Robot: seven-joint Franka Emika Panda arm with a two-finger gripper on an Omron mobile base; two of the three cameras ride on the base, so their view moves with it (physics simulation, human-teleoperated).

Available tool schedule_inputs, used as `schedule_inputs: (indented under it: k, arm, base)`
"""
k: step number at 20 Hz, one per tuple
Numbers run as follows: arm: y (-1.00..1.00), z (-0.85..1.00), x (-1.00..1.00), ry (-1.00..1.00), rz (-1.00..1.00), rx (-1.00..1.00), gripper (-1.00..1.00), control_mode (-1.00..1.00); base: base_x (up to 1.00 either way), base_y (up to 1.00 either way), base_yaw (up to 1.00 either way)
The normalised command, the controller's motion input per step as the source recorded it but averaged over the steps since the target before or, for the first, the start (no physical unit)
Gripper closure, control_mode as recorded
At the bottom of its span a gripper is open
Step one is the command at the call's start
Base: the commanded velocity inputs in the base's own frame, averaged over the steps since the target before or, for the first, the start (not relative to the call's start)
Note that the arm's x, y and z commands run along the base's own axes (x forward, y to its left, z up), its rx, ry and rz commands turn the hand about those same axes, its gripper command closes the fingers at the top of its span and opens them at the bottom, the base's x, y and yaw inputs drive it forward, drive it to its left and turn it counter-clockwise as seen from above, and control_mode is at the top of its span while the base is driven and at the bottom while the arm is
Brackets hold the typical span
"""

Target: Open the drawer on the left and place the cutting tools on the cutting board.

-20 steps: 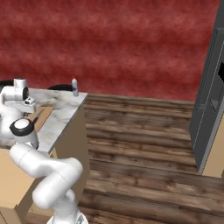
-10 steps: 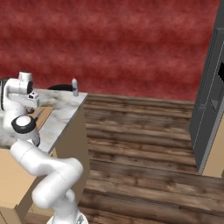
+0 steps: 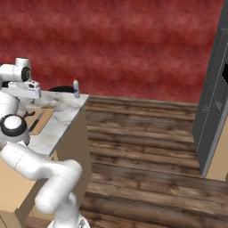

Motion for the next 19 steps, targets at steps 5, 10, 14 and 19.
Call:
schedule_inputs:
  k: [5, 10, 14, 19]
  arm:
    - [-1.00, 0.00, -1.00, -0.17, 0.04, 0.00, -1.00, -1.00]
    - [-1.00, -0.11, -1.00, -0.17, 0.02, -0.01, -1.00, -1.00]
    - [-1.00, 0.00, -1.00, -0.11, 0.00, -0.03, -1.00, -1.00]
    - [-1.00, 0.03, -1.00, -0.10, 0.00, -0.01, -1.00, -1.00]
  base:
    - [0.00, 0.00, 0.00]
    - [0.00, 0.00, 0.00]
    - [0.00, 0.00, 0.00]
    - [0.00, 0.00, 0.00]
